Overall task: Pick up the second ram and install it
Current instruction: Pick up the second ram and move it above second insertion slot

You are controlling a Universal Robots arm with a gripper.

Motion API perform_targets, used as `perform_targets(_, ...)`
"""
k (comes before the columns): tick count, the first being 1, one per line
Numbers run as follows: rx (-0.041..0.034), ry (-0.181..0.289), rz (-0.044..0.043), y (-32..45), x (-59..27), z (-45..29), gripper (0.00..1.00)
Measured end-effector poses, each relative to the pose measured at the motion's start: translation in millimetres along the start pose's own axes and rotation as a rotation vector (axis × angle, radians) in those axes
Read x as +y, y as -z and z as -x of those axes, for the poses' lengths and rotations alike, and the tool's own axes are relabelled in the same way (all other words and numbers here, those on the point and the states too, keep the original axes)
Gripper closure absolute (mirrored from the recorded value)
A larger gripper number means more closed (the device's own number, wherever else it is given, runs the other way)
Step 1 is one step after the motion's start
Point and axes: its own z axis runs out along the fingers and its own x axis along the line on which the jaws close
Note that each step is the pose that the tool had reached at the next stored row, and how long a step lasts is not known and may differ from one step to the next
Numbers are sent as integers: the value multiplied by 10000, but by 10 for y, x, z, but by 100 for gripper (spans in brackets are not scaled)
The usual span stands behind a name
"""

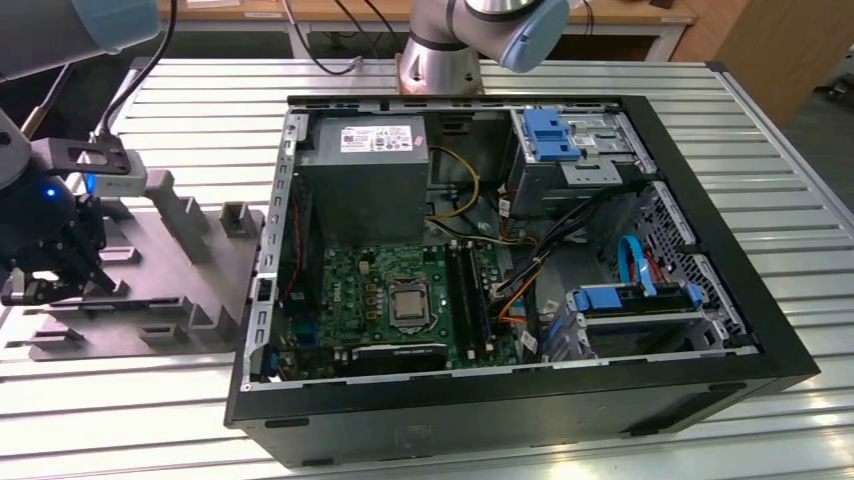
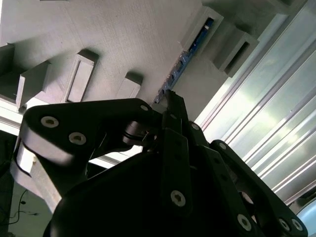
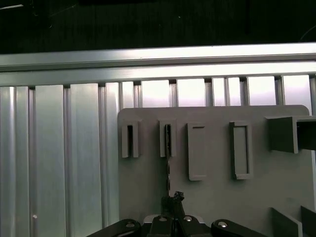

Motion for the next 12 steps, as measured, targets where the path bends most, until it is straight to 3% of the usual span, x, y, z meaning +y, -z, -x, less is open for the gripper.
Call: perform_targets(12, 0, 24, -2, -94, 40, -4, 90)
